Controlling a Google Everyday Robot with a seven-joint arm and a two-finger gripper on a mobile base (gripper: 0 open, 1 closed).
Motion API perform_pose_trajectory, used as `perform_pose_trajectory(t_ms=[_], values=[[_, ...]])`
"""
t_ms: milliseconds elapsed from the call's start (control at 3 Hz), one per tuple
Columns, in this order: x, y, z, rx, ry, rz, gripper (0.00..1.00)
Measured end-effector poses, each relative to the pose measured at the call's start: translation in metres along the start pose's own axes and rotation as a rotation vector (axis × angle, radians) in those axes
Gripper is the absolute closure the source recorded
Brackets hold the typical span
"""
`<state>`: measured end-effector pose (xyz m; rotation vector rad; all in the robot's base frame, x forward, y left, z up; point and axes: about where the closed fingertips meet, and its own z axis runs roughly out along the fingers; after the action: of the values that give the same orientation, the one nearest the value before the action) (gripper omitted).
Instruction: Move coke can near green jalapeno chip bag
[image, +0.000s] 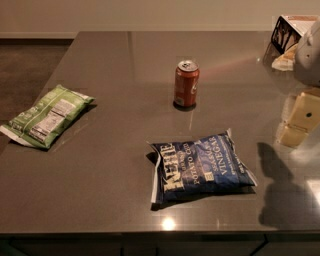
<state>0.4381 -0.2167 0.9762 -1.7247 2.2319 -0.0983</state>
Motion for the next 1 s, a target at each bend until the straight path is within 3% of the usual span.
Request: perform_pose_trajectory(t_ms=[333, 667, 1000], values=[[0.000, 0.000, 0.000, 0.003, -0.001, 0.001, 0.00], [-0.013, -0.023, 0.010, 0.023, -0.032, 0.031, 0.00], [-0.024, -0.057, 0.029, 0.058, -0.079, 0.115, 0.00]])
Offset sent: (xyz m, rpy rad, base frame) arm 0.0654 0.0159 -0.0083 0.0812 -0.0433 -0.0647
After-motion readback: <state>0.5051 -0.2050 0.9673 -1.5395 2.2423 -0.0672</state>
